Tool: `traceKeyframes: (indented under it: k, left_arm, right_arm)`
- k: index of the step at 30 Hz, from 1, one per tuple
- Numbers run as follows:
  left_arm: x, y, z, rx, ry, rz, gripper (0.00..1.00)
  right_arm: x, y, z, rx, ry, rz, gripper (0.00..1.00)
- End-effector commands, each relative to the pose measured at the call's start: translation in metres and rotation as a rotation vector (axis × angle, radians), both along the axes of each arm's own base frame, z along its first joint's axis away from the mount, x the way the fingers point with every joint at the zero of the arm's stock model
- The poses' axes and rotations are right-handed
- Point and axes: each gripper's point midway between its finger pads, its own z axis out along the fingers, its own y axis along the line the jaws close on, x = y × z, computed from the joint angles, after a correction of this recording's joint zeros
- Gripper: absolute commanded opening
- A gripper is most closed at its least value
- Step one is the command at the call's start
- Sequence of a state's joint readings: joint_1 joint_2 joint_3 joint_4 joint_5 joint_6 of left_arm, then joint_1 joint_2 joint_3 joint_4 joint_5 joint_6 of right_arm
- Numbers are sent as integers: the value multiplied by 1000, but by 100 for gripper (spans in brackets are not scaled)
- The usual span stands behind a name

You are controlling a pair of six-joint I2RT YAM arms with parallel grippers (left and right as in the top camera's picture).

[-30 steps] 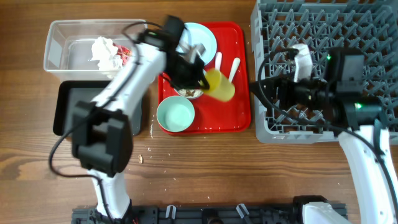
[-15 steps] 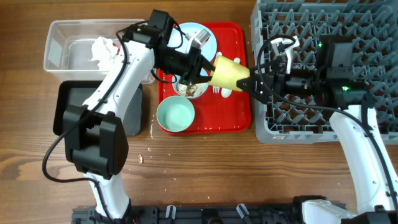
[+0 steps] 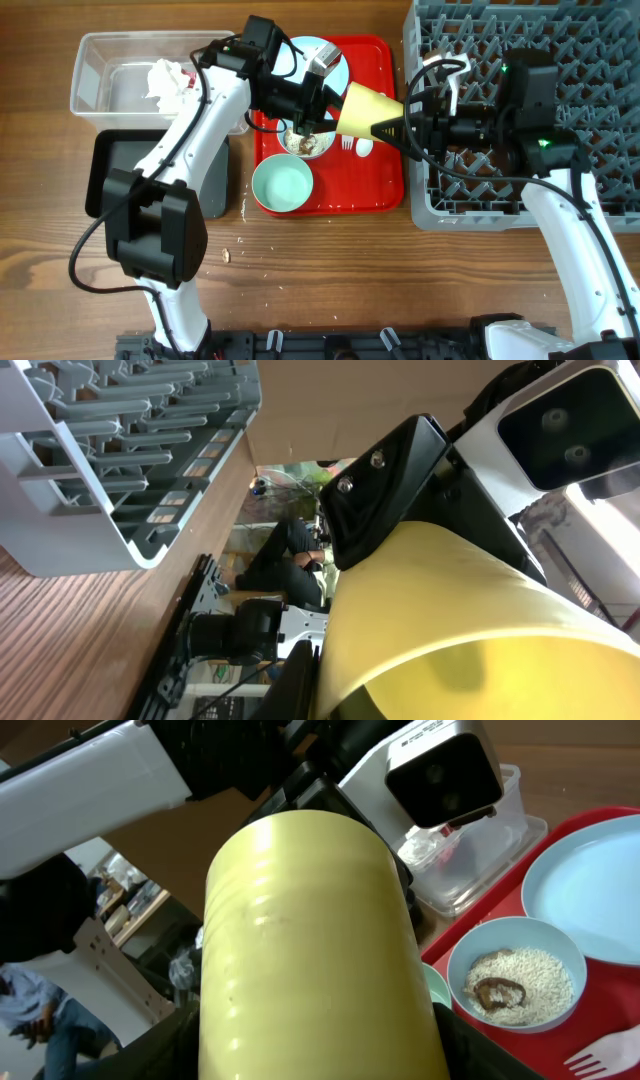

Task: Sort waste into correct bins and load items into the dishwasher rack
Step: 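Hand the yellow cup from the left gripper to the right gripper, then place the yellow cup into the dishwasher rack with the right gripper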

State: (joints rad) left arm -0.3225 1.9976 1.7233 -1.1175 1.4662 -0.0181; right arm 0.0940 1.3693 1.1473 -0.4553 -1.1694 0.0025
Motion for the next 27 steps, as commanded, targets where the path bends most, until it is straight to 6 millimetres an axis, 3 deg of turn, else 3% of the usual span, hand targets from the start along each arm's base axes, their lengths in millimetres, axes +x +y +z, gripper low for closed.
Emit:
traceKeyframes:
  k: [1,5,8,13,16,20,27]
  left_arm:
    - [-7,-6,11,-28,-41,-23,5]
    - [-5,-6,9,-19,-55,-21,41]
    - [0,-5,4,1,-90,-10,57]
    - [12,4,-3,42,-122,29,62]
    - [28,18,-26,178,-163,87,65]
    - [49,42,-66,429,-234,164,65]
    - [73,86,-113,814,-336,249,65]
  right_arm:
    - [-3,5,10,22,-18,33,58]
    - [-2,4,11,21,-20,26,51]
    - [5,-12,11,18,7,-38,48]
    - [13,-55,16,4,25,-186,48]
    - [17,-95,9,-62,71,-367,49]
    - [11,-139,-18,-248,190,-636,49]
    - [-19,-177,-62,-498,424,-871,44]
